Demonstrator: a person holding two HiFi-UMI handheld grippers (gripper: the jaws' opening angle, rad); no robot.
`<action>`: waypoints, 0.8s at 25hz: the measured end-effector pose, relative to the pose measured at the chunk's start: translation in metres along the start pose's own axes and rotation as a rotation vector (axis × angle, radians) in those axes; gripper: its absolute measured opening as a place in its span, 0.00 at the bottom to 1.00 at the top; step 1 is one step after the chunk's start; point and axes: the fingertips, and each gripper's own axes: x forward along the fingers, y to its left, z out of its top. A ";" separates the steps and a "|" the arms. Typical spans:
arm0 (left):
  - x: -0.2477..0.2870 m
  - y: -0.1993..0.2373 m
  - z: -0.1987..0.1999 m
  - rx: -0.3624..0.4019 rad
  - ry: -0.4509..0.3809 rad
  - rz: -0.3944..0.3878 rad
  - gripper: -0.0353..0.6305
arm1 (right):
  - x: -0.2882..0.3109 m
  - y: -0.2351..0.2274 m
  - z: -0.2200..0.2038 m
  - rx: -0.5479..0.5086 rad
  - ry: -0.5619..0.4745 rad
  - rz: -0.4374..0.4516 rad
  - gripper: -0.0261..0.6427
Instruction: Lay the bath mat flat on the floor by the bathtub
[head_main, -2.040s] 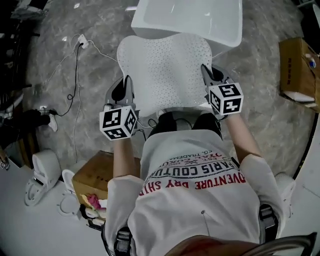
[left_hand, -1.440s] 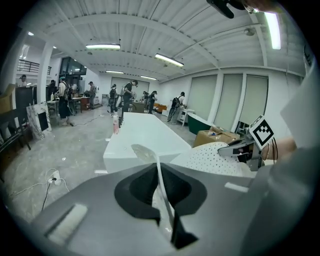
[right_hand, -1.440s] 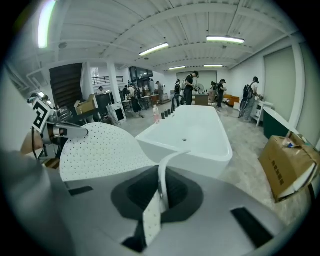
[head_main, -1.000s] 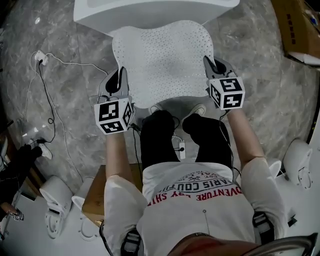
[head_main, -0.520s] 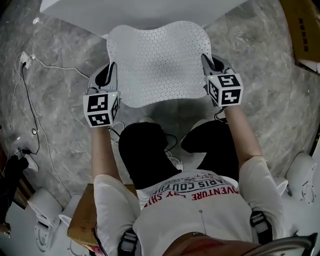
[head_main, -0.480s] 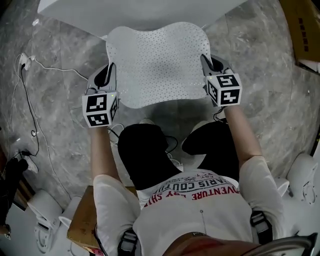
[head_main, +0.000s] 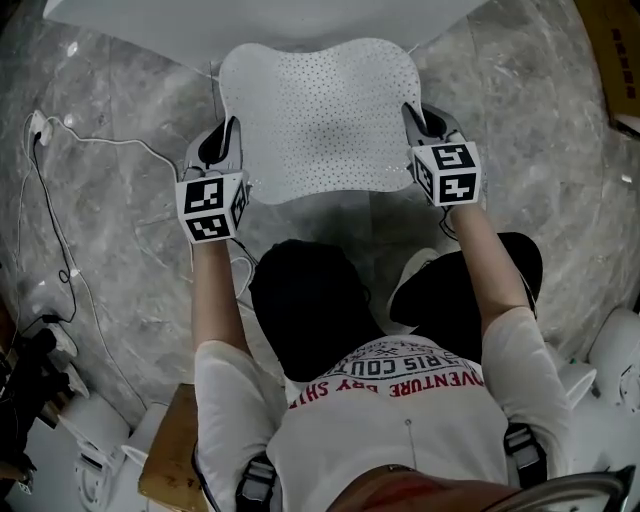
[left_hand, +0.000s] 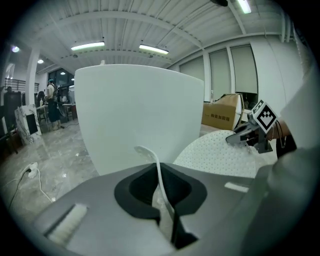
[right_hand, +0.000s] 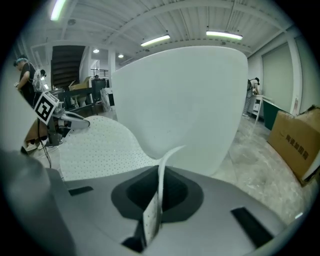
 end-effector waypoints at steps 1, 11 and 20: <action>0.002 0.001 -0.004 -0.019 -0.016 -0.001 0.08 | 0.003 0.000 -0.003 0.000 -0.007 -0.004 0.06; 0.028 0.007 -0.051 -0.082 -0.041 0.009 0.08 | 0.028 -0.008 -0.037 0.017 -0.004 -0.026 0.06; 0.045 0.024 -0.087 -0.122 -0.045 0.041 0.08 | 0.050 -0.038 -0.075 0.053 0.080 -0.088 0.06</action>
